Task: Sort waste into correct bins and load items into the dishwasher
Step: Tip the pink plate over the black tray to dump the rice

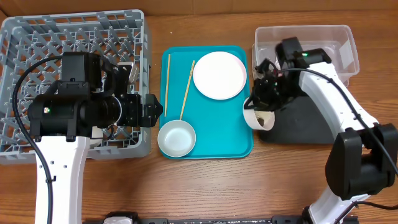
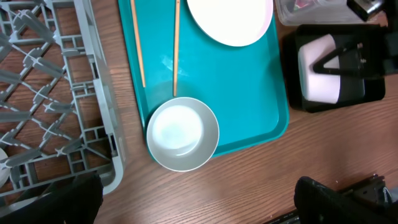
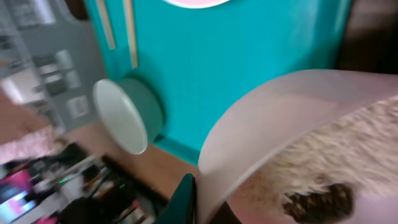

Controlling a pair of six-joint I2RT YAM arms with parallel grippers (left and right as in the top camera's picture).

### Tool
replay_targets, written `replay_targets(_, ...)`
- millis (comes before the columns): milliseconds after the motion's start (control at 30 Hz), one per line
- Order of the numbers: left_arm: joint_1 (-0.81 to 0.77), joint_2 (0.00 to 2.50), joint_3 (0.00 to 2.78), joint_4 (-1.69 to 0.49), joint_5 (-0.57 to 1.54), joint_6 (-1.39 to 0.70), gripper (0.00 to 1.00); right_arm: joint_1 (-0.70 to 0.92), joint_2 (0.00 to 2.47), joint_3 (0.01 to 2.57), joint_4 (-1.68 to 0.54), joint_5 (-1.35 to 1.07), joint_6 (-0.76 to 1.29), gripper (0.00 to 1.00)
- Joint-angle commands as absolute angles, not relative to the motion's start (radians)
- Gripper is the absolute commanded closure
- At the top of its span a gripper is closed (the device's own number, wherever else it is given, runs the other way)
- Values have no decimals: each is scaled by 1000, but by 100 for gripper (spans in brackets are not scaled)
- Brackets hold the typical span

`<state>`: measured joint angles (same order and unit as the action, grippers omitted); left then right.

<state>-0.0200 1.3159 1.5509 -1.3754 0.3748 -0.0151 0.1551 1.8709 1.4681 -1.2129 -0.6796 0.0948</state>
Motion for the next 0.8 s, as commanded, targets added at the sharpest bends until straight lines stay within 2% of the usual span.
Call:
replay_targets(0,-23,1314,1551,-1372,385,1,0,86,1850,1420,-1206,-848,-58,96)
replay_targets(300,-23,1314,1551,-1372,385,1,0,-112,1850,1386,-1285,-1079,-316,96)
replay_targets(767,-23,1315,1551,-1368,385,1,0,-260,1850,1356,-1312,-1196,-398,96)
